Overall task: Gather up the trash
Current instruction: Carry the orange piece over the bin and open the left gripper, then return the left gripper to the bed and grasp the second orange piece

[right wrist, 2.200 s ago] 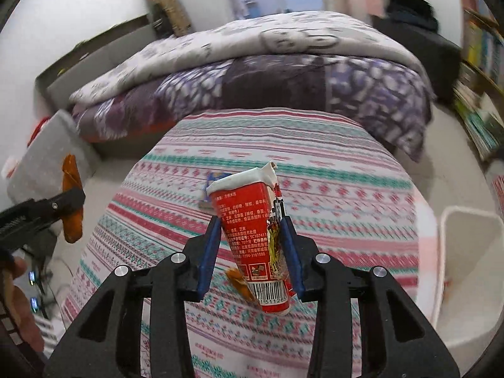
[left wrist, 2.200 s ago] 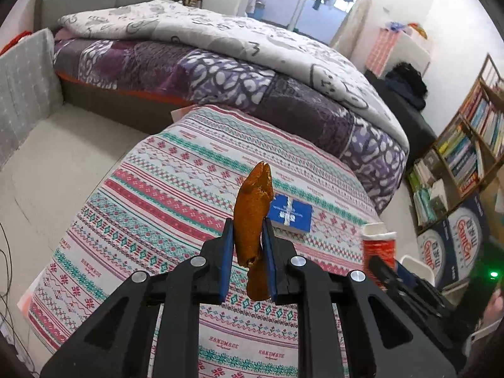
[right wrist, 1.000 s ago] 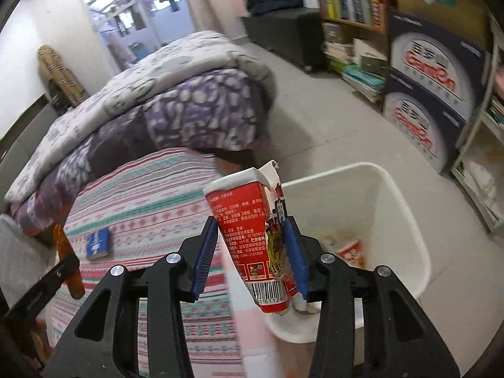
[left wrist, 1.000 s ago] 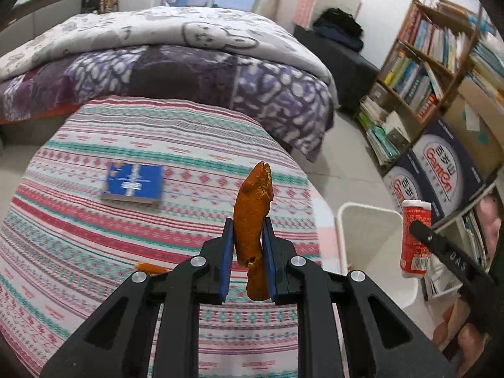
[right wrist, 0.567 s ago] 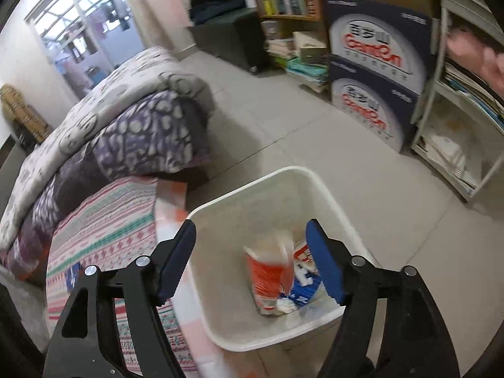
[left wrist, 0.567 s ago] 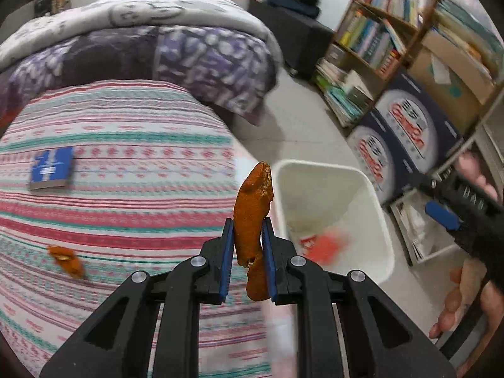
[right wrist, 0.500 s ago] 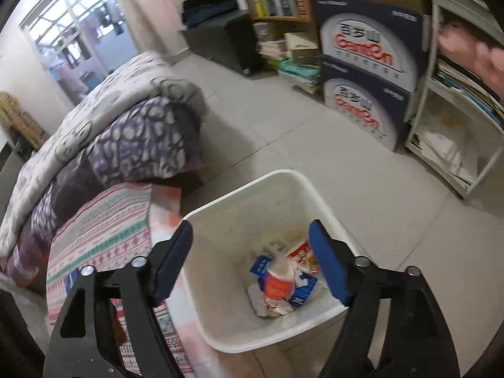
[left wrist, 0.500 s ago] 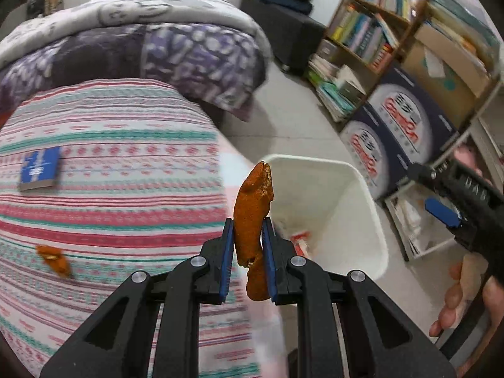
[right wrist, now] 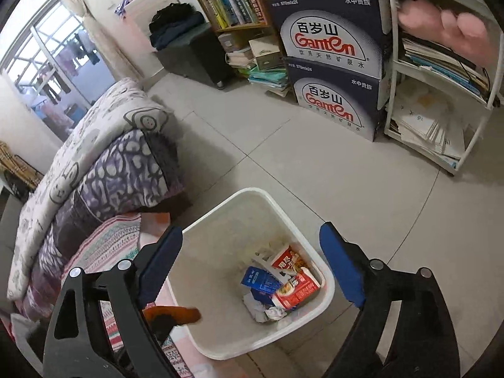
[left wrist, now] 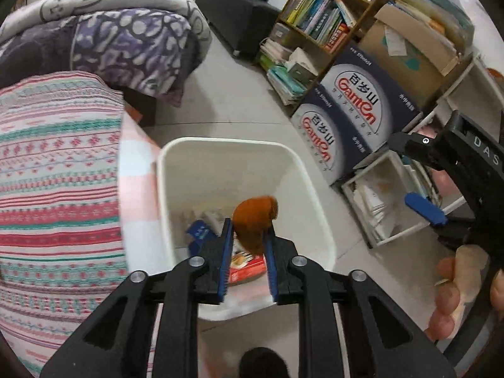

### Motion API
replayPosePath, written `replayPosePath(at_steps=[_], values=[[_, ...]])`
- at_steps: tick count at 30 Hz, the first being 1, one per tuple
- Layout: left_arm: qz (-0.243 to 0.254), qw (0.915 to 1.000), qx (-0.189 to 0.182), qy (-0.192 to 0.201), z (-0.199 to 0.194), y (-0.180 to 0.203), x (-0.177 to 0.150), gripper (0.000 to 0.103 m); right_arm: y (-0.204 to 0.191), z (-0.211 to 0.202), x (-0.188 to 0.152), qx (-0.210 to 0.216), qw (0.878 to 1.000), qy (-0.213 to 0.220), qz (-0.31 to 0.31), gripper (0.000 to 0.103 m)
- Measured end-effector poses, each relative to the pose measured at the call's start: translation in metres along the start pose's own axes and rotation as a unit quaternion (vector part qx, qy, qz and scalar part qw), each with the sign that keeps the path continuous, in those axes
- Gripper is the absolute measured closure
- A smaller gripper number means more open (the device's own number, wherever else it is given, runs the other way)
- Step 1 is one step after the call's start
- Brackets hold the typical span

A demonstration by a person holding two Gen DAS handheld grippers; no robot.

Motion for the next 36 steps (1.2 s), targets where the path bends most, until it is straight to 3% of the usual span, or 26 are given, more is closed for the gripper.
replayPosePath(at_steps=[1, 2, 6, 9, 12, 14, 16, 24, 26, 31, 33, 34, 36], values=[[-0.004, 1.0000, -0.003, 0.001, 0.001, 0.001, 0.000, 0.055, 0.000, 0.000, 0.000, 0.000, 1.000, 0.000, -0.001, 0.017], [-0.008, 1.0000, -0.004, 0.003, 0.001, 0.001, 0.000, 0.051, 0.000, 0.000, -0.001, 0.000, 1.000, -0.001, -0.002, 0.016], [-0.004, 0.9999, 0.010, 0.004, -0.004, -0.006, -0.001, 0.045, -0.001, 0.001, -0.004, 0.004, 1.000, -0.008, 0.000, 0.014], [-0.006, 0.9978, 0.064, 0.013, -0.013, -0.025, -0.001, 0.038, -0.008, 0.004, -0.009, 0.008, 1.000, -0.016, -0.002, 0.013], [-0.020, 0.9904, 0.136, 0.016, -0.023, -0.056, -0.003, 0.037, -0.021, 0.008, -0.017, 0.013, 0.999, -0.028, -0.017, 0.012], [-0.036, 0.9796, 0.197, 0.020, -0.030, -0.085, -0.006, 0.036, -0.031, 0.010, -0.024, 0.012, 0.999, -0.033, -0.031, 0.012], [-0.056, 0.9673, 0.246, 0.023, -0.038, -0.113, -0.010, 0.028, -0.039, 0.014, -0.030, 0.012, 0.998, -0.040, -0.043, 0.011], [-0.188, 0.9161, 0.354, 0.005, -0.064, -0.225, -0.035, 0.028, -0.065, 0.026, -0.052, 0.009, 0.995, -0.061, -0.074, 0.009], [-0.203, 0.9075, 0.368, 0.002, -0.069, -0.243, -0.038, 0.028, -0.071, 0.029, -0.058, 0.008, 0.995, -0.067, -0.080, 0.009], [-0.228, 0.9000, 0.371, -0.012, -0.071, -0.273, -0.047, 0.028, -0.086, 0.036, -0.069, 0.008, 0.993, -0.078, -0.093, 0.009], [-0.227, 0.9002, 0.371, -0.019, -0.070, -0.283, -0.050, 0.028, -0.093, 0.038, -0.074, 0.009, 0.992, -0.081, -0.102, 0.009], [-0.228, 0.9013, 0.367, -0.022, -0.068, -0.288, -0.052, 0.034, -0.096, 0.039, -0.077, 0.009, 0.991, -0.081, -0.106, 0.009], [-0.233, 0.9101, 0.342, -0.021, -0.067, -0.295, -0.054, 0.043, -0.104, 0.042, -0.084, 0.011, 0.990, -0.084, -0.116, 0.009]])
Point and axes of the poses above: each gripper's, at about its wrist camera, not at the fingertips, and z roughly the way its jaws point, y to its right, x to its top, the point moved 7 cm from there along z, roughly the way its jaws point, and after that the axes turned 3 degrees about x, right-handed, at the moved point
